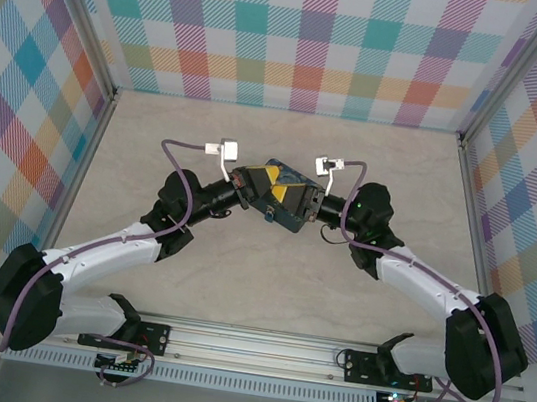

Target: Unlock a padlock with a key

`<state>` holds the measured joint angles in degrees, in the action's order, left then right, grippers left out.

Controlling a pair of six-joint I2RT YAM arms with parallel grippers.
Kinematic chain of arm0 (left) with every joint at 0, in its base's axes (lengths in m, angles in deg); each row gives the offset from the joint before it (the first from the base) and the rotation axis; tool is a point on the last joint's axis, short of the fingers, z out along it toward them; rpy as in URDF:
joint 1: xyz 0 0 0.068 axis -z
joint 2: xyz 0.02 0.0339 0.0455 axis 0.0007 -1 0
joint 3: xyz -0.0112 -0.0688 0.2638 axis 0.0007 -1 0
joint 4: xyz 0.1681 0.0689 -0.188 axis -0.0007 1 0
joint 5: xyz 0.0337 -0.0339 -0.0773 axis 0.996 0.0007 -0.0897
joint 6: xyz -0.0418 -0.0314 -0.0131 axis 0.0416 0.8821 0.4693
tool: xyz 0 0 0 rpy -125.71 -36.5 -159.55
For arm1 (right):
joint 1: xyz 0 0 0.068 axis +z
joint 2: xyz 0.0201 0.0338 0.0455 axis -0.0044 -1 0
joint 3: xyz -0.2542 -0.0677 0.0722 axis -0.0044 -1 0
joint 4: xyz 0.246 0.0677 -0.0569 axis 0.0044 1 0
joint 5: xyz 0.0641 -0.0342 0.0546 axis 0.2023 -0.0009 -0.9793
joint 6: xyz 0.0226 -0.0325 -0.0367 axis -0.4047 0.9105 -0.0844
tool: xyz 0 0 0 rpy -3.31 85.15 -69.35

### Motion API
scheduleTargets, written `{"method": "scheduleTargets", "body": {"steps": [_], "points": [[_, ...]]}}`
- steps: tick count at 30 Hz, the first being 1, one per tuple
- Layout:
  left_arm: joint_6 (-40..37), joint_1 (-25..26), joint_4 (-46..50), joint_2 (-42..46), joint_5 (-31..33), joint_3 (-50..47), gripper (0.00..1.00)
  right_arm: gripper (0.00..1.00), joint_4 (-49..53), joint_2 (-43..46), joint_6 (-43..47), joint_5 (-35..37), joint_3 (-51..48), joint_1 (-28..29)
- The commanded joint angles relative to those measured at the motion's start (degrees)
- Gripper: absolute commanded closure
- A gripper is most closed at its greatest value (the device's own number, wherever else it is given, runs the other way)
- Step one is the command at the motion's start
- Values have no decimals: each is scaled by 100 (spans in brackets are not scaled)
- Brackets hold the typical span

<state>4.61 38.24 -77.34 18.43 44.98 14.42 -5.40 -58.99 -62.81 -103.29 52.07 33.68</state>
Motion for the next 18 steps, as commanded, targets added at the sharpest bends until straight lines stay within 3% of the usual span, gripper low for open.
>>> {"method": "scheduleTargets", "body": {"steps": [1, 18], "points": [[36, 72, -358, 87, -19, 122, 100, 71, -167, -73, -48, 44, 209, -12], [53, 75, -353, 22, -50, 113, 100, 81, -280, -87, -119, 10, 262, -12]]}}
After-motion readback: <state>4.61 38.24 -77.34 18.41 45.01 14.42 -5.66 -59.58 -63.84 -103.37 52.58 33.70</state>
